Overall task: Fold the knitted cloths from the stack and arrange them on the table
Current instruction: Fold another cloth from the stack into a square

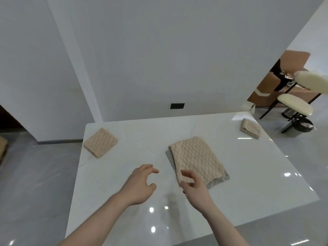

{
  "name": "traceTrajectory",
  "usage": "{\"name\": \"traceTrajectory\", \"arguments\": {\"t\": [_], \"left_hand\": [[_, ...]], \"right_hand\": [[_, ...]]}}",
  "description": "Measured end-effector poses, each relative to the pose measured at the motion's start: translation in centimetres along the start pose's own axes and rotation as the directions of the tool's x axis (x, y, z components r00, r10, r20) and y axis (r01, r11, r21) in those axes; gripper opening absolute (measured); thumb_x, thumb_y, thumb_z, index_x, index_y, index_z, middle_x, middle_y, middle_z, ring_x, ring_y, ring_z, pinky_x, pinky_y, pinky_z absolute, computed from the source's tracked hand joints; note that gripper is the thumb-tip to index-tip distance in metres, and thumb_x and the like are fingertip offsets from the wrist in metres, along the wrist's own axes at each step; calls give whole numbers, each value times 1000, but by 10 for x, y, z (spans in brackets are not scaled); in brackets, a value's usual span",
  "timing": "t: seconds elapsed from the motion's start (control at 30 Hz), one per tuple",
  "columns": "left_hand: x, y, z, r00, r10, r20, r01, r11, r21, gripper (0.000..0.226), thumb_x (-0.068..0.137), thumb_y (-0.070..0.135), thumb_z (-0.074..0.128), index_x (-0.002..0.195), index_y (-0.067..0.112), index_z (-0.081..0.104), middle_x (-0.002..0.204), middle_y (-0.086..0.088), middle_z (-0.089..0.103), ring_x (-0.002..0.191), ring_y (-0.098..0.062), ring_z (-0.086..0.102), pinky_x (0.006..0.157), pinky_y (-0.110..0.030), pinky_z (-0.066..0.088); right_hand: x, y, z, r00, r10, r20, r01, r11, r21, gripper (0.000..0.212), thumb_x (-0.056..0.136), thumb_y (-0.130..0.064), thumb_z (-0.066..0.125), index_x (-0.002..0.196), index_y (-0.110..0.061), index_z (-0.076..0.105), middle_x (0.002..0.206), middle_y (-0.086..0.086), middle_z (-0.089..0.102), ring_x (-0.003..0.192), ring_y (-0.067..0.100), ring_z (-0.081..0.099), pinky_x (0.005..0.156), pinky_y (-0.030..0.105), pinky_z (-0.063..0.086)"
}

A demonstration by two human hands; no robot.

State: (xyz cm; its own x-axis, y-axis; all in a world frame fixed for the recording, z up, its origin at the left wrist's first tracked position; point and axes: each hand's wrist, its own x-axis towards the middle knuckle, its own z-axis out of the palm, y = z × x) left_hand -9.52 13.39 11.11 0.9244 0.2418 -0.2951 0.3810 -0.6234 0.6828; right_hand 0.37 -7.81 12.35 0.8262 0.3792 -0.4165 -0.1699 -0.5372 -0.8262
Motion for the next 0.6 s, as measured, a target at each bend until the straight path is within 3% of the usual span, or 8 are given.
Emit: {"name": "traceTrajectory", "arguments": {"t": [0.07, 0.17, 0.3, 0.6], "left_hand": [[-2, 14, 6, 1000, 7, 12, -7, 1000, 11, 50, 92, 30, 55, 142, 39, 49, 159, 16, 29, 146, -11, 27, 119, -27, 24], [-1, 26, 14, 999, 31, 39, -32, 999, 33, 51, 92, 31, 55, 143, 38, 48, 160, 15, 29, 146, -10, 27, 119, -28, 25], [7, 36, 24, 996, 49, 70, -55, 996, 74, 53, 93, 30, 54, 146, 35, 47, 162, 13, 27, 147, -13, 27, 120, -30, 25], [18, 74, 55, 998, 57, 8, -58, 994, 96, 52, 94, 28, 54, 145, 33, 47, 159, 14, 29, 145, -11, 29, 114, -22, 25]], "right_hand": [[-5, 1, -16, 1000, -9, -12, 9, 1000, -6, 36, 93, -24, 60, 124, -41, 58, 117, -26, 64, 93, 3, 68, 76, 20, 52], [-9, 8, -33, 999, -14, -47, 13, 1000, -21, 35, 93, -19, 59, 123, -38, 59, 106, -22, 67, 89, 11, 69, 76, 24, 58], [-14, 21, -50, 995, -43, -86, 41, 999, -32, 34, 94, -17, 59, 123, -36, 60, 123, -25, 62, 88, 4, 67, 75, 20, 54], [-10, 22, -111, 993, -104, -53, 102, 994, -42, 32, 96, -19, 58, 122, -37, 59, 124, -29, 58, 96, 0, 64, 65, 12, 49]]}}
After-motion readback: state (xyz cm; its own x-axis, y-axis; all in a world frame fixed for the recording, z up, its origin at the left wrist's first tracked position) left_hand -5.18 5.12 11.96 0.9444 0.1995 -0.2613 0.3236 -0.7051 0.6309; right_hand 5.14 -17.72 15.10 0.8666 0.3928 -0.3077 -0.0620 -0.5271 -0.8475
